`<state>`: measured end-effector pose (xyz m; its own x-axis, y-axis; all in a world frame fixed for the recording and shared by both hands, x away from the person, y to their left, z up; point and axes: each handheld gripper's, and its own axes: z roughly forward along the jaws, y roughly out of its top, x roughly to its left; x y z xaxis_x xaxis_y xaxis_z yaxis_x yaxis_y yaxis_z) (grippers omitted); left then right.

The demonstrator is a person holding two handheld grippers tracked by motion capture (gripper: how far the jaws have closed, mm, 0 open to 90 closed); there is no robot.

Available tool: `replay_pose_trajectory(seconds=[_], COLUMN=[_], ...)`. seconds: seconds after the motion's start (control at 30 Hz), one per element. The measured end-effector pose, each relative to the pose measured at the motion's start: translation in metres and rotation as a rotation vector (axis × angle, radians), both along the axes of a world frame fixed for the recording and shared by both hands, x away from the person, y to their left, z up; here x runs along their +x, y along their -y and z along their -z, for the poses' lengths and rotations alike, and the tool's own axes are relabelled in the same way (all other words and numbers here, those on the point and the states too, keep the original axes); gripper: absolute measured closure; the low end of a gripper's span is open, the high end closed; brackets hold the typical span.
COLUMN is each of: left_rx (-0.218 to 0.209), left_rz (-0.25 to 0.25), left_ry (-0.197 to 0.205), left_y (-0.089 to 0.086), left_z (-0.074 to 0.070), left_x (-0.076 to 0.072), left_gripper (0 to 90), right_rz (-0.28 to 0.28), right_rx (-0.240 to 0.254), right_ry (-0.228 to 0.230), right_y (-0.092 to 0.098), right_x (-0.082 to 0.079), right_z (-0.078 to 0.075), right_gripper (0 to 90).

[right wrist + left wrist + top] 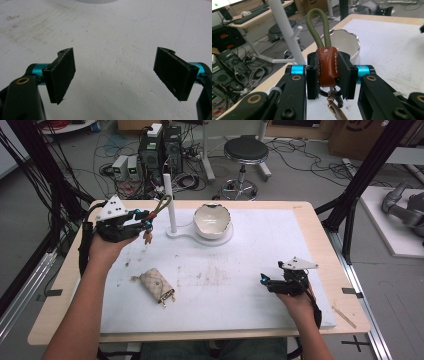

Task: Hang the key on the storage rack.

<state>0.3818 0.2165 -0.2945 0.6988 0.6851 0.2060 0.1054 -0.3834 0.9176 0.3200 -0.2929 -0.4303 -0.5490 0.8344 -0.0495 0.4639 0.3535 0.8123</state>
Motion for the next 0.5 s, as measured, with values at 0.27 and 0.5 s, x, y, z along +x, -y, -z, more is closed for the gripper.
replay_pose_trajectory(seconds=[0.27,0.5], left_rx=[0.047,0.093], left_rz=[-0.054,-0.07], left_ry=[-0.017,-0.044], left_y=[0.002,0.006], left_z=[0.0,0.009], left_x=[0.019,0.03], left_gripper=[70.9,70.9], right_rz=[0.006,0.007], right_rx=[0.001,0.0], right_ry=[-0.008,-0.014], right_y=[0.002,0.001], right_x=[0.0,-0.001], right_z=[0.001,0.002], right_gripper=[18.0,18.0])
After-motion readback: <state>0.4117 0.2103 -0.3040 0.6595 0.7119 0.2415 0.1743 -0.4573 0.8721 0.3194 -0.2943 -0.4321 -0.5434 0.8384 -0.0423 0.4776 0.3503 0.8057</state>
